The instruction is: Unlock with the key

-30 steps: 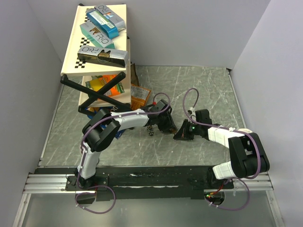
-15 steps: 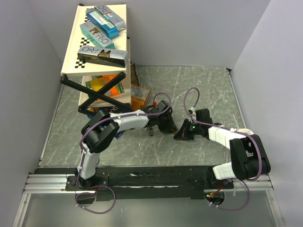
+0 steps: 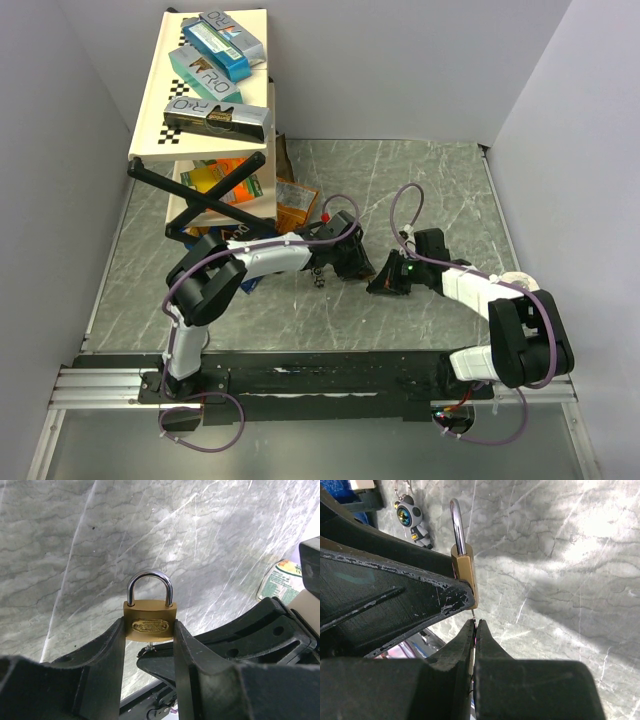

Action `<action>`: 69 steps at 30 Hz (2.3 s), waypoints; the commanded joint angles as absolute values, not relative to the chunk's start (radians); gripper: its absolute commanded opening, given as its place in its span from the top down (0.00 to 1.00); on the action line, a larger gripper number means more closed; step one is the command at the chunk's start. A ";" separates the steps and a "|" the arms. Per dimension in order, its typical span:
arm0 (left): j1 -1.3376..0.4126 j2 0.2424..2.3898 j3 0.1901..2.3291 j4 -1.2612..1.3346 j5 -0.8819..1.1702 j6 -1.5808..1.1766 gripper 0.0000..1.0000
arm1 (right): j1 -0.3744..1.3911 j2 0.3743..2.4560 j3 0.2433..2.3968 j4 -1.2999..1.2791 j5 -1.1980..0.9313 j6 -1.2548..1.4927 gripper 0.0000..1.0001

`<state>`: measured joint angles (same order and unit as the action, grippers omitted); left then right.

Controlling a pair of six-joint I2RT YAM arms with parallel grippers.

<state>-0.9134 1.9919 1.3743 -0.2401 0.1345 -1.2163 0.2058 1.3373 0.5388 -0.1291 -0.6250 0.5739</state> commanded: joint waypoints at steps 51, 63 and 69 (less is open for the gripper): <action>-1.020 1.796 1.374 -0.320 0.437 -1.272 0.99 | 0.153 0.968 0.588 -0.190 -0.587 0.448 1.00; -0.976 1.850 1.362 -0.396 0.377 -1.186 0.99 | 0.155 0.750 0.408 -0.382 -0.678 0.436 1.00; -0.957 1.890 1.407 -0.459 0.371 -1.102 0.99 | 0.156 0.741 0.436 -0.433 -0.699 0.373 1.00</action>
<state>-0.9737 1.8709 1.3872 -0.3248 0.3458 -1.1889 0.1757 0.7547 0.4038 -0.4427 -0.7231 0.4305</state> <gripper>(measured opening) 0.413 0.021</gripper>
